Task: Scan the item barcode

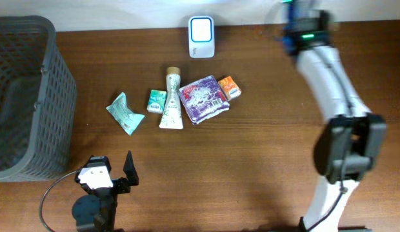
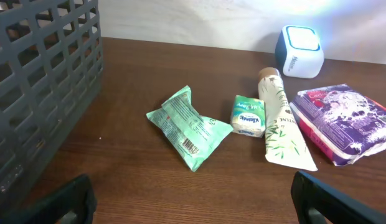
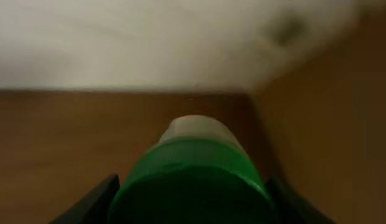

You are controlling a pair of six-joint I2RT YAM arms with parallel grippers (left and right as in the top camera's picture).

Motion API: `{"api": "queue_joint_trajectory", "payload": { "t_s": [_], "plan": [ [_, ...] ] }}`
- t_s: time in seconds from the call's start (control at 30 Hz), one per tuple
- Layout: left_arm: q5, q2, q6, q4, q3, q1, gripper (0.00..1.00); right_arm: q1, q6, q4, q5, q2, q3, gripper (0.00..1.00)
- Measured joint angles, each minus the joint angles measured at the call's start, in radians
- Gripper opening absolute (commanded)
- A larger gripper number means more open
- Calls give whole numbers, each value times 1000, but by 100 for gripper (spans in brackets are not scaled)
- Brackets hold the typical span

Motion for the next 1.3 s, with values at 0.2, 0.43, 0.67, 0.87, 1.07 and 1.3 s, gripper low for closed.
{"api": "queue_joint_trajectory", "payload": {
  "t_s": [0.2,0.43,0.67,0.87,1.07,1.3],
  "plan": [
    [0,0,0,0,0,0,99,-318,141,-173,-104,1,-1,56],
    [0,0,0,0,0,0,99,-586,255,-220,-324,3,-2,57],
    [0,0,0,0,0,0,99,-741,332,-240,-444,73,-2,66],
    [0,0,0,0,0,0,99,-771,359,-246,-494,123,-6,99],
    [0,0,0,0,0,0,99,-772,359,-240,-517,117,-6,99],
    [0,0,0,0,0,0,99,-769,415,-253,-940,-80,-5,99]
  ]
}}
